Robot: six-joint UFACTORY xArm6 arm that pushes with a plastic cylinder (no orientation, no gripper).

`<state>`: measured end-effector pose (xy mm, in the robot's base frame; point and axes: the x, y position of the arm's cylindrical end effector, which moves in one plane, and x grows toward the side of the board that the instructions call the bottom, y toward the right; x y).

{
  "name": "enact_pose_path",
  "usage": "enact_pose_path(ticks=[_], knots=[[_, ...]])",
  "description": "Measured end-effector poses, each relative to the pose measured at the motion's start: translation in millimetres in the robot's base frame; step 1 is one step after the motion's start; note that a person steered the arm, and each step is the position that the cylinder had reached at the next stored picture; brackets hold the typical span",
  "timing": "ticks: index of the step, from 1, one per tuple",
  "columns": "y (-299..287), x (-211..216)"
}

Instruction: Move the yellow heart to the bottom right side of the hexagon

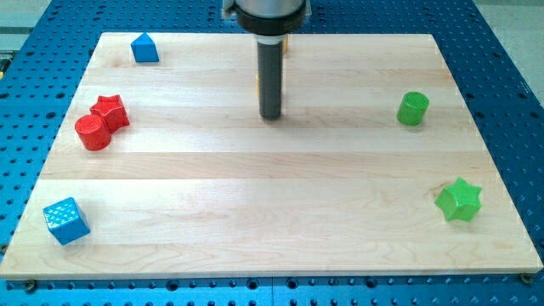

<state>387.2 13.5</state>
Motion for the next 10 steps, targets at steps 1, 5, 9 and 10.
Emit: enact_pose_path(ticks=[1,5,9,10], knots=[[8.0,-34.5],[10.2,-14.7],[-56.8,-60.1],[-59.1,-101.9]])
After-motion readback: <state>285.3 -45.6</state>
